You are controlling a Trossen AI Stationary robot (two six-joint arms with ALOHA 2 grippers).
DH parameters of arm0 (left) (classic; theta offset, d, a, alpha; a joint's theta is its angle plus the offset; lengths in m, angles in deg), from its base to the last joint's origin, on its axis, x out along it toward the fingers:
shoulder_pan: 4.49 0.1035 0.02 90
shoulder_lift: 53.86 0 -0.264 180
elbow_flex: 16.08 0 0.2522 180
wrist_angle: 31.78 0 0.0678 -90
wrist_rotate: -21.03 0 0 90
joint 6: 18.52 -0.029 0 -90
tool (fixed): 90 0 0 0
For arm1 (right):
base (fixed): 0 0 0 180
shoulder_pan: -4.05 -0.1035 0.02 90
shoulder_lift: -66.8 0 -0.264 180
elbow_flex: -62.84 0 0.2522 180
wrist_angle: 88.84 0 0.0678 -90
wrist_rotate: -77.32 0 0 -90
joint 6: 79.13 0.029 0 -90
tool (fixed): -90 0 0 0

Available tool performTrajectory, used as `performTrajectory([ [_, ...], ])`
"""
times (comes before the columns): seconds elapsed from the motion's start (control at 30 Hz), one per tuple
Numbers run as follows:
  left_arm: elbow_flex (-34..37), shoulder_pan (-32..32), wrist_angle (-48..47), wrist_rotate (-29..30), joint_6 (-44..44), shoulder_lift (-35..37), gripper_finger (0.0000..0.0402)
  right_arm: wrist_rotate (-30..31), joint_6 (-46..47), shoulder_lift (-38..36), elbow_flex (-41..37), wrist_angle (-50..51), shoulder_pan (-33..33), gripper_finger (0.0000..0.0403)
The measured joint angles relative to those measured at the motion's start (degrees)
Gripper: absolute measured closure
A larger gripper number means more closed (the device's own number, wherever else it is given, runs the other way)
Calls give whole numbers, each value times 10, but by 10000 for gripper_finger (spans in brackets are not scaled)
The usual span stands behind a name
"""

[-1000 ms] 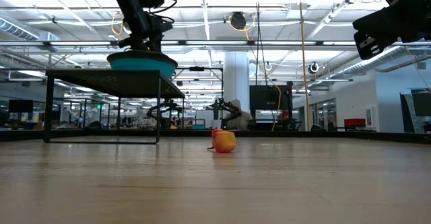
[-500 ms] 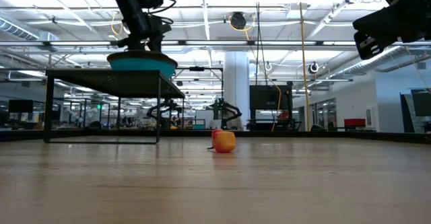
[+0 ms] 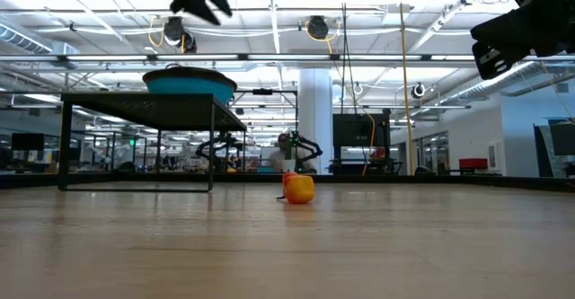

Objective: Pick & Place Fruit
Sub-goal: Put the pear into the blue strainer bowl on the shelf

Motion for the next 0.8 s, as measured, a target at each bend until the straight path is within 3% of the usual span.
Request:
performTrajectory([
  [0.27,-3,-158,113,-22,-34,3,158,0,0,0,0,0,0,399],
  [0.47,-3,-265,223,40,-34,-42,158,0,0,0,0,0,0,399],
  [0.8,-3,-329,354,72,67,-161,158,0,-75,0,0,0,0,399],
])
